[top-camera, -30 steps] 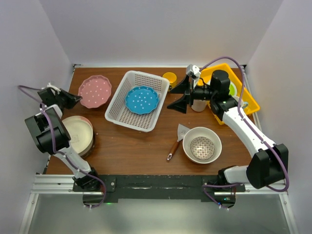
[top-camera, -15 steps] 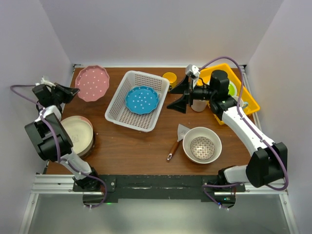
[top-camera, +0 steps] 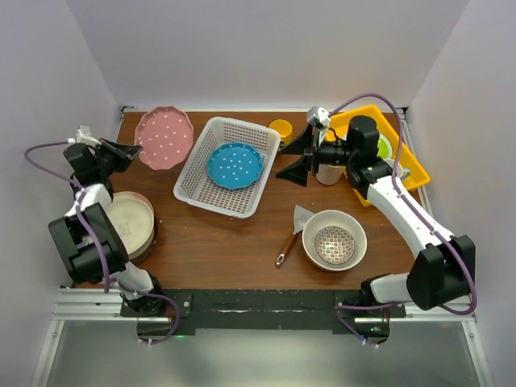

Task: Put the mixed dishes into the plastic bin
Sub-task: Pick up the plate at the center of the board.

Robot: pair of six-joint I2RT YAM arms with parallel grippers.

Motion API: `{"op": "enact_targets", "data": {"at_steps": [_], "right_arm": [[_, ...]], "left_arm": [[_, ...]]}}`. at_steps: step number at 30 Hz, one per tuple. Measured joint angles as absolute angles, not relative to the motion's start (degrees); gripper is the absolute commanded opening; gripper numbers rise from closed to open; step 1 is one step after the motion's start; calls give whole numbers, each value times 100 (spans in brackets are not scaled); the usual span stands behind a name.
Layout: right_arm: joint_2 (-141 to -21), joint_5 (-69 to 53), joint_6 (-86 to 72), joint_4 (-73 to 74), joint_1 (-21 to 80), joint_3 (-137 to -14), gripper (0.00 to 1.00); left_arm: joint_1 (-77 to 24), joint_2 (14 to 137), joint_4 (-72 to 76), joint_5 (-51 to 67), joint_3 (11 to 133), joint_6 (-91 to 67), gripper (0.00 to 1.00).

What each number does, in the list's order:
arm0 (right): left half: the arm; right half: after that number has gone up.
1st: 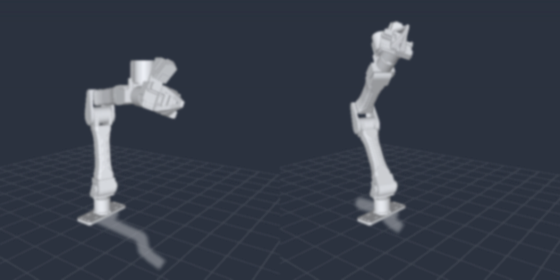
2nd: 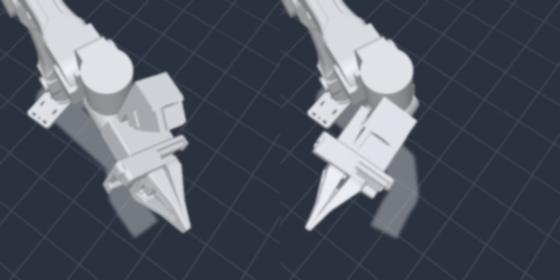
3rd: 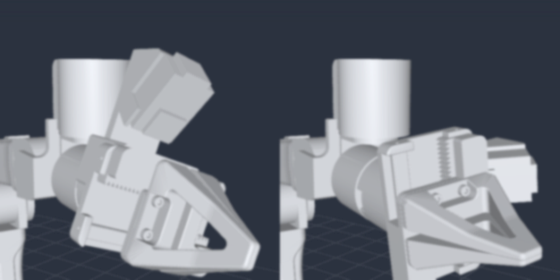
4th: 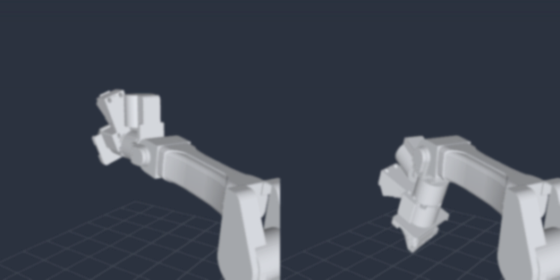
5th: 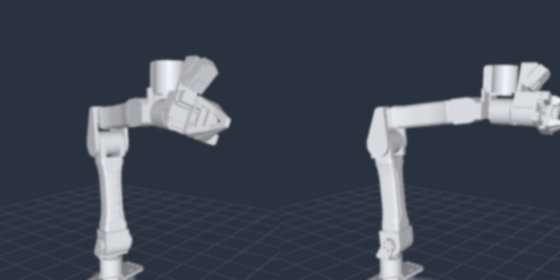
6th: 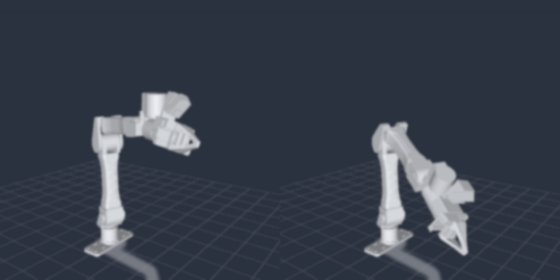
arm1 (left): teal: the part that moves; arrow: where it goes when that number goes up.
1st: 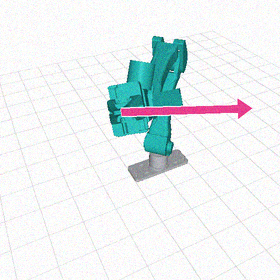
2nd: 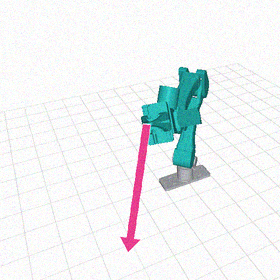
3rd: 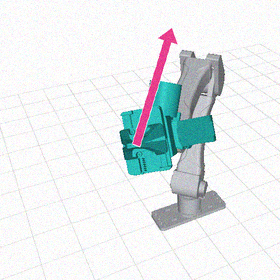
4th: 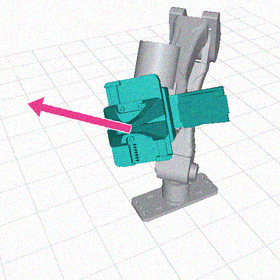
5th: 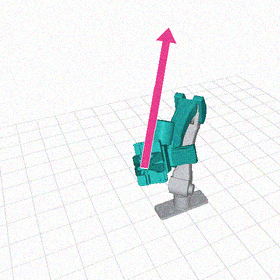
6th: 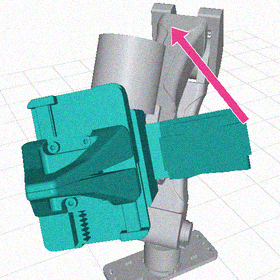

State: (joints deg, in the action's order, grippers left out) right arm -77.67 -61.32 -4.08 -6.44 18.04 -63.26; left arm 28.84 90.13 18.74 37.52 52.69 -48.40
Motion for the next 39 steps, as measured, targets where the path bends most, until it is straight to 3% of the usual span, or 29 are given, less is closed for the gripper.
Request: {"op": "enact_targets", "data": {"at_steps": [19,29,39], "right_arm": [[-8130,-4956,-786,-593,2154,-6326,95],[-8324,-3868,-1253,-541,2928,-6326,98],[-8322,-2711,-2078,-775,3037,-6254,98]], "left_arm": [[2071,6864,2357,3107,3236,-5513,0],[1549,5802,2381,2515,2265,-5664,0],[854,5170,2276,1817,1796,-5664,0]]}}
